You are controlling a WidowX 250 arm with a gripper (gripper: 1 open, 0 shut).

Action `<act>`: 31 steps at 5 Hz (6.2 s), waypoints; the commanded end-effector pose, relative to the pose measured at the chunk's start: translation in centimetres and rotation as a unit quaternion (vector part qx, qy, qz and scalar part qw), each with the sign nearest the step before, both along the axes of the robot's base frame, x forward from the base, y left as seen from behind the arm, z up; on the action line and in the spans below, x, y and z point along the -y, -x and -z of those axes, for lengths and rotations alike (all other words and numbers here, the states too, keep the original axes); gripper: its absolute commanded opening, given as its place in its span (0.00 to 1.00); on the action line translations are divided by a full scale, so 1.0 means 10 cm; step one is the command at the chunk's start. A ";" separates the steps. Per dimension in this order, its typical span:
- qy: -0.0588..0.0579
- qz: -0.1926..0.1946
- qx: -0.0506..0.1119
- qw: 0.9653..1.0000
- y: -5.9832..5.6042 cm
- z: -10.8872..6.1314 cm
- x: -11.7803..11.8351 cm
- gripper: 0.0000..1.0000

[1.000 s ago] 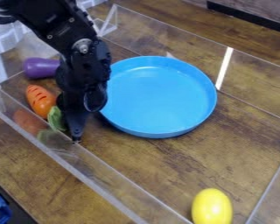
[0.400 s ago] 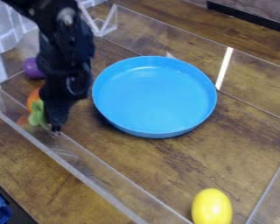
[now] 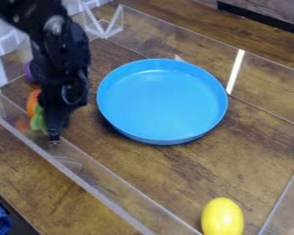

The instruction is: Move the carrot to the left side

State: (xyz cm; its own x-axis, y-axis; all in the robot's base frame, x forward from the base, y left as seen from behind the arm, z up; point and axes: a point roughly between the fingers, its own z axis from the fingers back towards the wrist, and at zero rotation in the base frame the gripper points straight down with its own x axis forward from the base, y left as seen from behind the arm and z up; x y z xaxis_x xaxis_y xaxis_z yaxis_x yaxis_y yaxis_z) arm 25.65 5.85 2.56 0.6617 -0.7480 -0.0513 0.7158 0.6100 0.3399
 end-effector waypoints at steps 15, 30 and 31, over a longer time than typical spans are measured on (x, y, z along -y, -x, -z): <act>0.023 -0.037 -0.004 0.999 0.04 -0.04 -0.24 0.00; 0.129 -0.055 0.048 0.989 -0.02 -0.31 -0.61 0.00; 0.134 -0.051 0.050 0.988 -0.03 -0.22 -0.62 0.00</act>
State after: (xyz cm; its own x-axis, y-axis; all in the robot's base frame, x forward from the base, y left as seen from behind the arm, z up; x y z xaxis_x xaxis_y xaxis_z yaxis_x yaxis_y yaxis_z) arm 25.59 11.89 3.84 0.7373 -0.6478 0.1918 0.6199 0.7615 0.1891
